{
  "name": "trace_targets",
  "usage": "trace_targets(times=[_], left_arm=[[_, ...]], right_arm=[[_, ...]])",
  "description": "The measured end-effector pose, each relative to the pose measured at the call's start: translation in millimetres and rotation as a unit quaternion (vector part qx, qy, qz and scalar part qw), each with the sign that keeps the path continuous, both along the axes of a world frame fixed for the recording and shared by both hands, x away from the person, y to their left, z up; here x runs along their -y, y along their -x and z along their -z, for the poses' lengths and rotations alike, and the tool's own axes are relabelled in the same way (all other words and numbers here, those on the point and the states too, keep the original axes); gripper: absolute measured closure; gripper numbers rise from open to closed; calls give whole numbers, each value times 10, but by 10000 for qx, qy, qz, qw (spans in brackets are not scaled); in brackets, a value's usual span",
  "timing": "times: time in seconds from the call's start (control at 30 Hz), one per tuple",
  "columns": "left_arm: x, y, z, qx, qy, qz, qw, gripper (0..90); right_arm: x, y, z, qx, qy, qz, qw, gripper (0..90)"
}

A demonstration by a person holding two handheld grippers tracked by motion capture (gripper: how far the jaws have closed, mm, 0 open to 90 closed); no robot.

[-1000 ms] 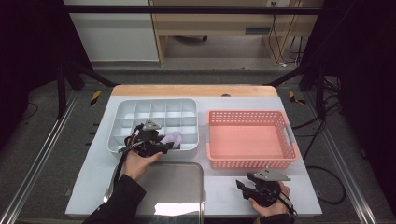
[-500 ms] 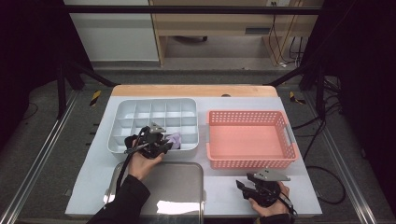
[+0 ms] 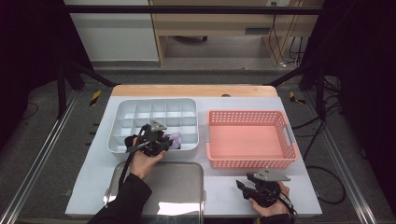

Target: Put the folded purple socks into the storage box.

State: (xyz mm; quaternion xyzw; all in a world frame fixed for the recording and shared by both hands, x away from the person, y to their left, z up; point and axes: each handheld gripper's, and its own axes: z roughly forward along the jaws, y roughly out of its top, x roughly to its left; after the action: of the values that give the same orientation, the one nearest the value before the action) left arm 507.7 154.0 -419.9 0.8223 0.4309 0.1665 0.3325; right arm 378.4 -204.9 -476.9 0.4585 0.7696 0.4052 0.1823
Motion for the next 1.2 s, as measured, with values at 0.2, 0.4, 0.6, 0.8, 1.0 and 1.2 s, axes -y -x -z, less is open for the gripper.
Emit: trace_targets(times=[0.2,0.4,0.6,0.8,1.0,1.2], left_arm=[[15,-6,25,-37,-134,42,9999,786],[1,-3,9,-97,165,28,9998,647],[-107,91,-116,385,612,-44,9974,519],[-305,323,-307,892,950,-66,9914,492],[-580,630,-320,1168,901,124,9890,489],[-872,865,-190,1336,1053,89,9854,472]], right_arm=[[-12,-2,4,-11,31,-46,10000,499],[-43,-6,6,-38,32,-80,10000,501],[-82,-15,-4,-29,1,-172,9998,509],[-152,-10,-66,23,-199,-302,9993,514],[-273,-12,-127,59,-331,-467,9983,499],[-412,3,-165,100,-395,-602,9974,481]])
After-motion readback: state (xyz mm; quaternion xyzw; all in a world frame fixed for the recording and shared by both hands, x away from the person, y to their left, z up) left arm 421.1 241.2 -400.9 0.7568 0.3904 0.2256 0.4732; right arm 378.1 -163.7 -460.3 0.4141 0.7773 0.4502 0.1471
